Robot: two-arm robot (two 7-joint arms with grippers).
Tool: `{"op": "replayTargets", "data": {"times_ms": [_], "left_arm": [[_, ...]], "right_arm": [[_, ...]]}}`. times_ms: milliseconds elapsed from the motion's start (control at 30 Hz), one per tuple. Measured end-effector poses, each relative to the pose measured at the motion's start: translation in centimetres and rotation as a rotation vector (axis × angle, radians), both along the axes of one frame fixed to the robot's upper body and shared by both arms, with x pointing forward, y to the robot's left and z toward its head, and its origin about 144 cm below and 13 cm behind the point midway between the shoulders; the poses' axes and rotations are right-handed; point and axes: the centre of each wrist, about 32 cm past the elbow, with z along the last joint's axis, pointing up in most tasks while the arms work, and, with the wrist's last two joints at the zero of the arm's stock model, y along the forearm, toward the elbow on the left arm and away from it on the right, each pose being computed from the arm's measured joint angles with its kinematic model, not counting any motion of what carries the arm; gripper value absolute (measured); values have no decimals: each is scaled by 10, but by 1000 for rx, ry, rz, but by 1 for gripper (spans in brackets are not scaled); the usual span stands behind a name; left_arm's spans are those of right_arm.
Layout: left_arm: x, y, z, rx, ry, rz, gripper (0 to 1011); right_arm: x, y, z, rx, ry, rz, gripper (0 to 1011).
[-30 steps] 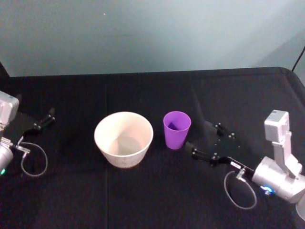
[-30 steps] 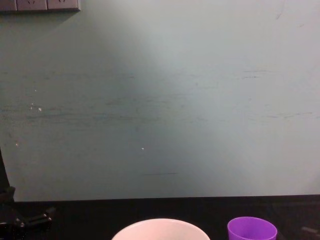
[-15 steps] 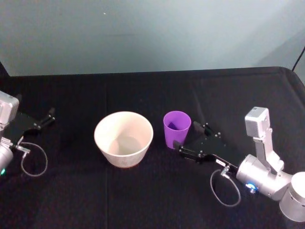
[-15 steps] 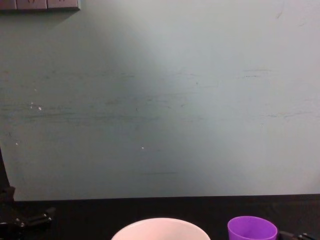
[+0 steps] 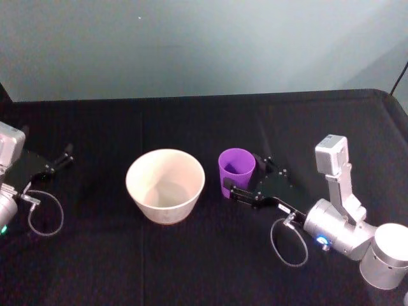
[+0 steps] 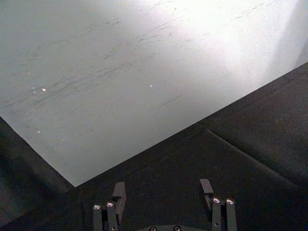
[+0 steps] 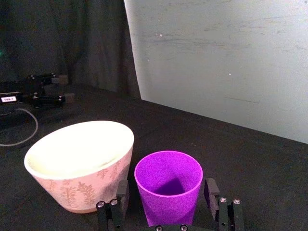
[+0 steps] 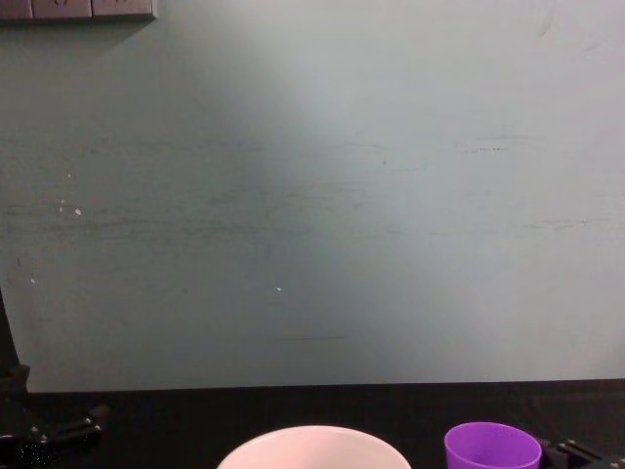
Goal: Pick up the cup and pour the mung beans from the cup into the bowl.
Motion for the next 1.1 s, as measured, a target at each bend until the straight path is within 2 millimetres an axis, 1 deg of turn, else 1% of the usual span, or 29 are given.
{"op": "replayTargets", "data": {"times_ms": [367,767,1100], "left_arm": [[0,0,0,0,0,0,1000],[0,0,0,0,0,0,1000],[0,0,0,0,0,0,1000]], "right_arm": [[7,10,-3,8,2,-4,1000],[13,12,-5,20,-10,-15,1000],[13,13,-7,23,-7,-9,1000]]}}
